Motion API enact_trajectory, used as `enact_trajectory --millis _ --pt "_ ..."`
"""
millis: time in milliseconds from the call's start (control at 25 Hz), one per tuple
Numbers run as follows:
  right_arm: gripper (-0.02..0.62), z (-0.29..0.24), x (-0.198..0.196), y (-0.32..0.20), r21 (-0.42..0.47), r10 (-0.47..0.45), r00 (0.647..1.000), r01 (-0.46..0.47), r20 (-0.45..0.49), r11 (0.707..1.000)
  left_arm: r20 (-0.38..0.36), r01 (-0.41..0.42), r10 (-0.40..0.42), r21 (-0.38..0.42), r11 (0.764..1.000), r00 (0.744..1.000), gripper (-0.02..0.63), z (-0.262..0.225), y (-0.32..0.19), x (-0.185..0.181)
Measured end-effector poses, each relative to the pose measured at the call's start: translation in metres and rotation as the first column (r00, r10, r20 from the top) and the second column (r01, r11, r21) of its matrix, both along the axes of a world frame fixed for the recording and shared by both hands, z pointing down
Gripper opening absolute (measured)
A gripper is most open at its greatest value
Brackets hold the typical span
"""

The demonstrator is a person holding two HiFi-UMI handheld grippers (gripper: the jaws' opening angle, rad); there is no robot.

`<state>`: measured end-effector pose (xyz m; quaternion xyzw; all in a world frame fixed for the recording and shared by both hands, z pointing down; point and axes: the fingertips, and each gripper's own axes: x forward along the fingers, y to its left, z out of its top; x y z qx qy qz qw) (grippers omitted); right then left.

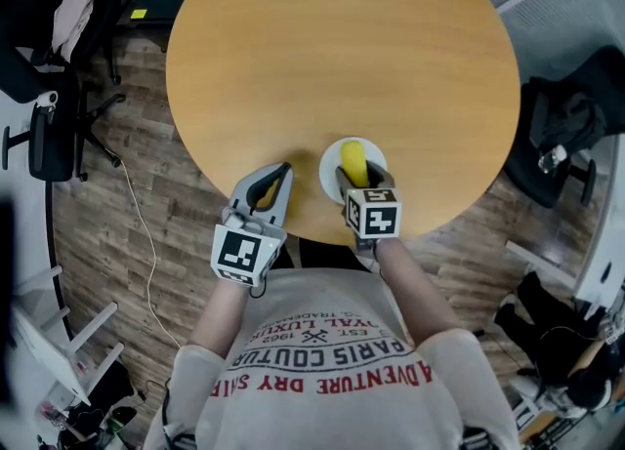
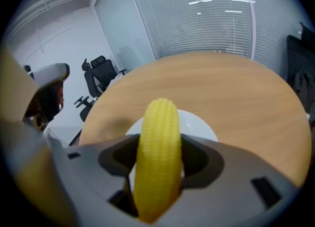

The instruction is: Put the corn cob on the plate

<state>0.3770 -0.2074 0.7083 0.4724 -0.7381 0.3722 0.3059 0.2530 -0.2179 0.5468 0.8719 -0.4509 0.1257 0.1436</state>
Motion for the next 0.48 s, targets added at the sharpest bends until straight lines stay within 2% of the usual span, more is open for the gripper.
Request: enact_trajectory --millis 280,480 --pt "0.268 -0.003 -0.004 0.002 0.007 0.010 1.000 -0.010 0.020 1.000 -0.009 -0.018 0.017 -0.018 1.000 1.000 0.032 -0.003 0.000 0.005" --pt "0.268 -0.012 -0.003 0.003 0.017 0.031 0.999 -0.032 0.030 0.999 -0.001 -0.045 0.045 0.000 0.999 0.999 0.032 -0.006 -0.003 0.004"
